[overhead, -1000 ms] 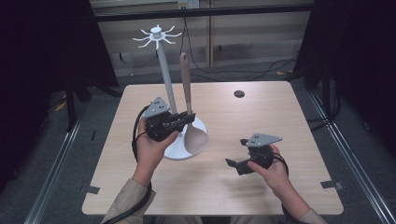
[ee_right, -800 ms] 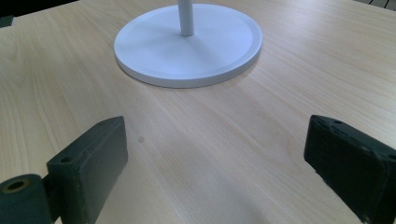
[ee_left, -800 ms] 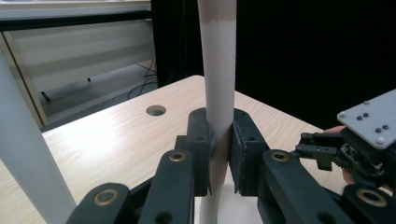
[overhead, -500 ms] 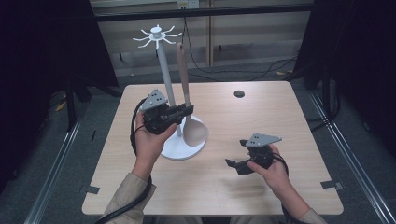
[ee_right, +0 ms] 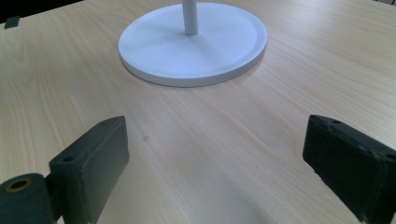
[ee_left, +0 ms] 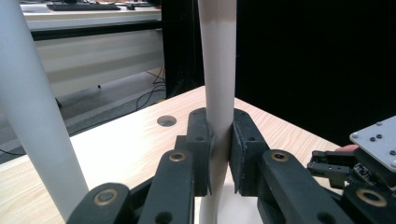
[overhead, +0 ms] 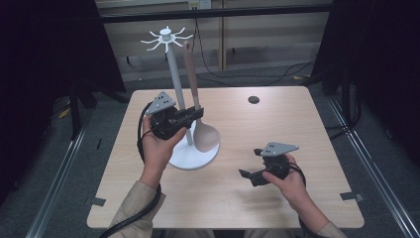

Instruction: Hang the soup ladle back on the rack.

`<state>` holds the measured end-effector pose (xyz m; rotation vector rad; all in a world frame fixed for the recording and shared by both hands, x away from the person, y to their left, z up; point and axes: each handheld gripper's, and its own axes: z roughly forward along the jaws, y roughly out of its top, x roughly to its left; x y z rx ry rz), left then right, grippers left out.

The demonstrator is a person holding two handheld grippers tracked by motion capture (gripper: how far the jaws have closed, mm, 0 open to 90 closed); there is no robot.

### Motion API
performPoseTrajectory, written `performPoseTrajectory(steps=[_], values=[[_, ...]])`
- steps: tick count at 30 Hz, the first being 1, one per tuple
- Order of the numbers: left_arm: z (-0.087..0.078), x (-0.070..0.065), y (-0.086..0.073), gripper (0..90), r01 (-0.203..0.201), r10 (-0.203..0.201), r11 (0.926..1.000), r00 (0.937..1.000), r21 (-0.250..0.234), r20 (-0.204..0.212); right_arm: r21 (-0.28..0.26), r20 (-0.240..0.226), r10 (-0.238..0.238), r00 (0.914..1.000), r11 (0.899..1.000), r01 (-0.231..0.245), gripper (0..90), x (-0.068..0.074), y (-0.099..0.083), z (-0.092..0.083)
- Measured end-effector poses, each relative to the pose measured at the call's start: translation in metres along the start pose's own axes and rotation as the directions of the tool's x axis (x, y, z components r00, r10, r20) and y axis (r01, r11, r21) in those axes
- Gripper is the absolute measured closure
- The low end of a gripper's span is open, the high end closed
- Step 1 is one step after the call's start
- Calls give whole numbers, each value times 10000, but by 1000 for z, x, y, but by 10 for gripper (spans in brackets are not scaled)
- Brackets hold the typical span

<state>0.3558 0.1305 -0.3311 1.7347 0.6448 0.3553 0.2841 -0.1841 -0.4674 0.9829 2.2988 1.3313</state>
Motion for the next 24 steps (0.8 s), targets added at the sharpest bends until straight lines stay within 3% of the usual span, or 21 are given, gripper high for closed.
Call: performPoseTrajectory(steps=[24], values=[[-4, 10, -3, 799, 122, -123, 9999, 9990, -21, -441, 7, -94, 119, 9999, 9999, -119, 70, -1, -1, 0]])
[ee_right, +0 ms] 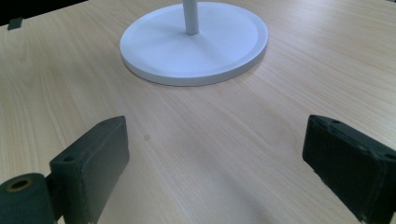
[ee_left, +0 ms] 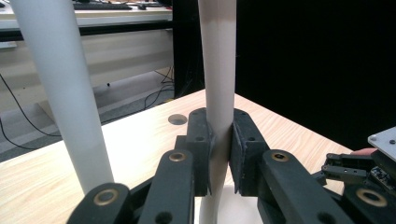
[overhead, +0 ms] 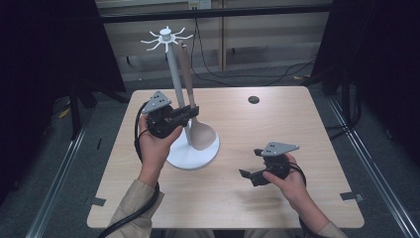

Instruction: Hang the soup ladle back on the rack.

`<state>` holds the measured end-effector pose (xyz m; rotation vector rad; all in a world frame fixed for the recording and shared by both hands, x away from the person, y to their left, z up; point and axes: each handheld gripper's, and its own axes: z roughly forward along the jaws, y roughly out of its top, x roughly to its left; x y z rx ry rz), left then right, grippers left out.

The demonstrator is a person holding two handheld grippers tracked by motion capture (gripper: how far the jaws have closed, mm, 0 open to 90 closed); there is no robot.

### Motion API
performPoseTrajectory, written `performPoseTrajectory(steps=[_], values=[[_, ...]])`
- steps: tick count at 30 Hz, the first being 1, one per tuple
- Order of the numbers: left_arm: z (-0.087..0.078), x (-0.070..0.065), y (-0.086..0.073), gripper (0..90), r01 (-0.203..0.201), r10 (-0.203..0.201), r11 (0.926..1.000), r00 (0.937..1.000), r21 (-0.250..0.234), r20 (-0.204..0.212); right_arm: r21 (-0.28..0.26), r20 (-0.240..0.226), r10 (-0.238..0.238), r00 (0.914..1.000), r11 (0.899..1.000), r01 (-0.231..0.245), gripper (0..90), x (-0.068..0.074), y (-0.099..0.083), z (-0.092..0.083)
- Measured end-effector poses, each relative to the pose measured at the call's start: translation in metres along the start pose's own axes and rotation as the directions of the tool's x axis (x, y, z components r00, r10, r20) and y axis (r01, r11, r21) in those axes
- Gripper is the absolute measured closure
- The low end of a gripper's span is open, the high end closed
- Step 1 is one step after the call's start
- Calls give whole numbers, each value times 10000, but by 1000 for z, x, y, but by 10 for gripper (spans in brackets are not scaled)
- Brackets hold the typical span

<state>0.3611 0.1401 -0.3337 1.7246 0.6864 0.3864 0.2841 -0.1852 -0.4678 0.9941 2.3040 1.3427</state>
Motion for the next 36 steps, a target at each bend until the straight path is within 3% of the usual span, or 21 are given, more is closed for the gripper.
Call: performPoseTrajectory(steps=[7, 15, 36], values=[[-2, 2, -1, 799, -8, 9, 10000, 9997, 31, -226, -19, 29, 41, 10000, 10000, -41, 69, 0, 0, -1], [-4, 6, -2, 799, 80, -81, 10000, 9999, -28, -153, -26, -24, 25, 10000, 10000, -25, 70, 0, 0, 0], [-9, 12, -5, 789, 79, -87, 9998, 9988, -164, -487, 80, -49, 2, 10000, 10000, -2, 71, 1, -2, 2]])
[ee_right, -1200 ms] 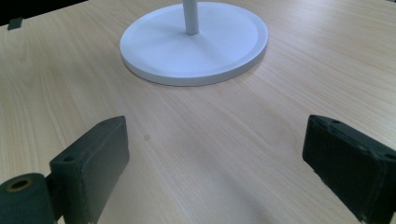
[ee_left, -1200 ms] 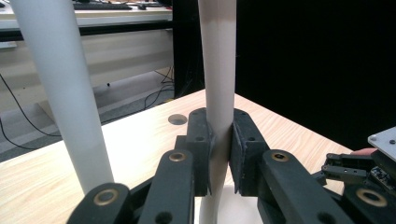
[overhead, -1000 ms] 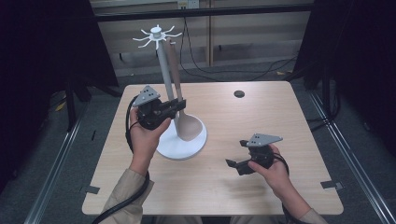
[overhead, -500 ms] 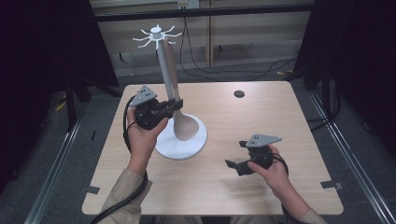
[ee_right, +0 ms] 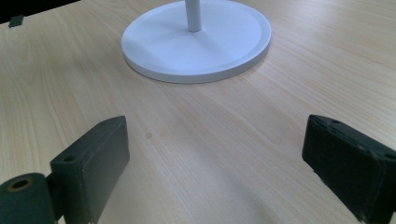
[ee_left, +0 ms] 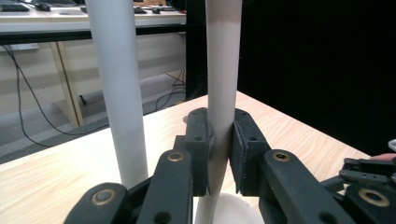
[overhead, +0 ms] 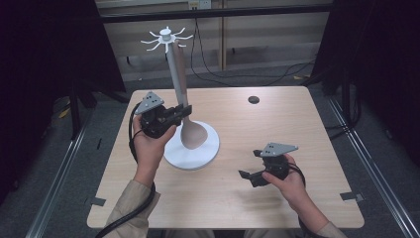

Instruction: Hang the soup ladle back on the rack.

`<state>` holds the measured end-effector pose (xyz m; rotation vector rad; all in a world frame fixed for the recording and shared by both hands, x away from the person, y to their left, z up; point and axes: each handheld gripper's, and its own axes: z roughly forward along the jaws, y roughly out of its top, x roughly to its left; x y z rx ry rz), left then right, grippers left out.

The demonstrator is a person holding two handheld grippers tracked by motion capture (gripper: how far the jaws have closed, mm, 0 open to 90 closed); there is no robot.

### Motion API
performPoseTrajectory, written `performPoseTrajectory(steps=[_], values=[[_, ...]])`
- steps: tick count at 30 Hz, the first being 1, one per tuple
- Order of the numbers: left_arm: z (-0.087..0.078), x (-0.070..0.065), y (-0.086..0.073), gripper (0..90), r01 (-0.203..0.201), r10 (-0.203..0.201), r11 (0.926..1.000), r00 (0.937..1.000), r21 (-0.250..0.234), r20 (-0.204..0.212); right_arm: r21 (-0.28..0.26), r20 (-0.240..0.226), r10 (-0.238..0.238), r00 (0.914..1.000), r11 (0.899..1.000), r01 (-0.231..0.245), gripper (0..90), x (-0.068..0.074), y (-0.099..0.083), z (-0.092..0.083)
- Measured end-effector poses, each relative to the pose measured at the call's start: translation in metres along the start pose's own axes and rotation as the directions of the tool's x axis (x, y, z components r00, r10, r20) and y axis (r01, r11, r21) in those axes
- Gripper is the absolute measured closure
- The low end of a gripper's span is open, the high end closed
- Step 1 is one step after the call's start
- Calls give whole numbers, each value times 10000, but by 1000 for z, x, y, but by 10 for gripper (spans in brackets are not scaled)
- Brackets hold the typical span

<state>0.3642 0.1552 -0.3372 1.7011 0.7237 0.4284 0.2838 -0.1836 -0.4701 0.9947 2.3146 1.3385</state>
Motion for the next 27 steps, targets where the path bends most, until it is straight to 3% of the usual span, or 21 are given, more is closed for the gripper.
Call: performPoseTrajectory(steps=[6, 17, 21, 27], values=[[1, 1, 0, 776, 130, -132, 9998, 9998, -159, -116, 1, -11, -13, 10000, 10000, 13, 71, 0, 0, 0], [1, 2, 3, 736, 10, -14, 9997, 9998, -245, -178, 62, -66, -85, 9999, 9999, 86, 71, 1, 0, 1], [2, 3, 2, 727, 98, -99, 9996, 9999, -284, -42, 64, -68, -74, 9999, 10000, 74, 71, 1, 0, 1], [2, 4, 0, 652, 181, -182, 9997, 9998, -176, -96, 78, -118, -78, 9999, 9999, 79, 71, 1, 0, 1]])
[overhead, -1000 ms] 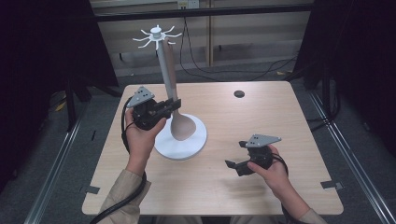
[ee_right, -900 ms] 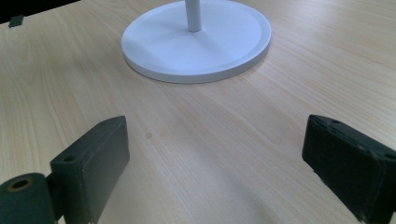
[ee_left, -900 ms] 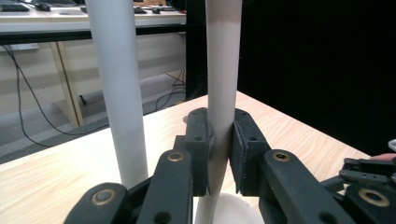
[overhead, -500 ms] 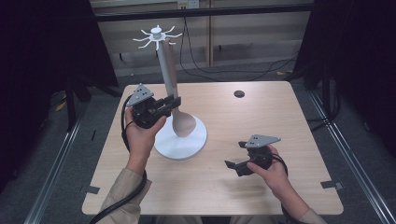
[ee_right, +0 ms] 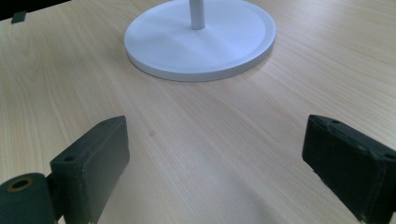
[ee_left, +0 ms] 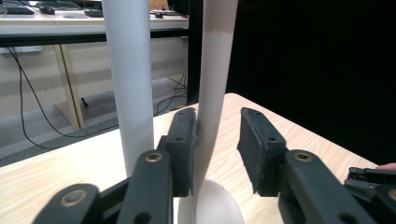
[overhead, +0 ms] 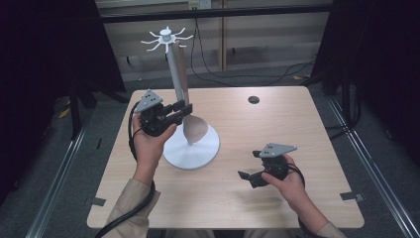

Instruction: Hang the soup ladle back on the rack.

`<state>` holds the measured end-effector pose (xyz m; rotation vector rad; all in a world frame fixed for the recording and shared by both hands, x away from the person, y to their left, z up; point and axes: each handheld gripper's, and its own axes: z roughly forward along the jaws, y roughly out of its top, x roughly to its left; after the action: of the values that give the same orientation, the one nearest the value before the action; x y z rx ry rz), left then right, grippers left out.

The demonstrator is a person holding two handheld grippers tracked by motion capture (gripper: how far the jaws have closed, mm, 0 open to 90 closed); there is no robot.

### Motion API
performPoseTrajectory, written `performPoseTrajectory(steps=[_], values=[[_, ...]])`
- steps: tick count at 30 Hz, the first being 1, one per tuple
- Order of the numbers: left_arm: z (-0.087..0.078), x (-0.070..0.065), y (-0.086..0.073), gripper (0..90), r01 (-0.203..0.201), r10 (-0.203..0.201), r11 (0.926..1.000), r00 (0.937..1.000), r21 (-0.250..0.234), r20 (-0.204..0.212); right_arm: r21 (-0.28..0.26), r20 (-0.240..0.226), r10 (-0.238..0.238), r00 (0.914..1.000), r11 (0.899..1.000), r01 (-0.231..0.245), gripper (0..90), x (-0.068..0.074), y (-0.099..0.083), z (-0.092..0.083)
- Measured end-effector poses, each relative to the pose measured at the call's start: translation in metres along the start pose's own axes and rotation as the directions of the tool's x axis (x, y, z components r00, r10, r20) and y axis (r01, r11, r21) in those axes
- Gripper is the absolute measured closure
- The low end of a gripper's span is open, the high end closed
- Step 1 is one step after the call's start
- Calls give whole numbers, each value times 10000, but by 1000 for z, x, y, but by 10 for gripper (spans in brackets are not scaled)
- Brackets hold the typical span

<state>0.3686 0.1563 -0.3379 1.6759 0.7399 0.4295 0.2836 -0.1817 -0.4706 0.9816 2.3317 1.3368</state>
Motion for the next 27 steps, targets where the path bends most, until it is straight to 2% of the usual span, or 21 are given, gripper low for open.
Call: performPoseTrajectory(steps=[3, 9, 11, 14, 15, 16, 18, 22, 27], values=[[0, 1, 0, 610, -72, 72, 10000, 9999, -18, 86, -3, 31, -9, 10000, 10000, 9, 71, 0, 0, 0], [-2, -1, -2, 527, 150, -151, 9999, 9998, 48, 133, 4, 38, -14, 10000, 10000, 14, 71, 0, 0, -1], [-2, -1, -3, 472, 130, -132, 9999, 9996, 52, 261, -5, 41, -14, 10000, 10000, 14, 71, 1, 1, -1], [-5, -3, -6, 386, 46, -48, 9998, 9999, 186, 137, 6, 48, -15, 10000, 10000, 15, 71, 1, 0, -1], [-6, -3, -9, 363, 178, -182, 9997, 9996, 179, 221, 8, 53, -15, 10000, 10000, 15, 71, 1, 0, -1], [-7, -3, -11, 334, 68, -73, 9995, 9998, 300, 174, 12, 56, -4, 10000, 10000, 4, 71, 1, 0, -1], [-8, -3, -16, 281, 107, -116, 9992, 9997, 384, 219, -12, 43, 3, 10000, 10000, -3, 71, 1, 0, 0], [-12, -2, -27, 234, 13, -22, 9981, 9999, 609, 147, -6, 41, 3, 10000, 10000, -3, 71, 0, 0, -1], [-15, 0, -43, 201, 161, -160, 9967, 9999, 793, -22, -24, 79, -17, 10000, 10000, 18, 71, 1, 1, -1]])
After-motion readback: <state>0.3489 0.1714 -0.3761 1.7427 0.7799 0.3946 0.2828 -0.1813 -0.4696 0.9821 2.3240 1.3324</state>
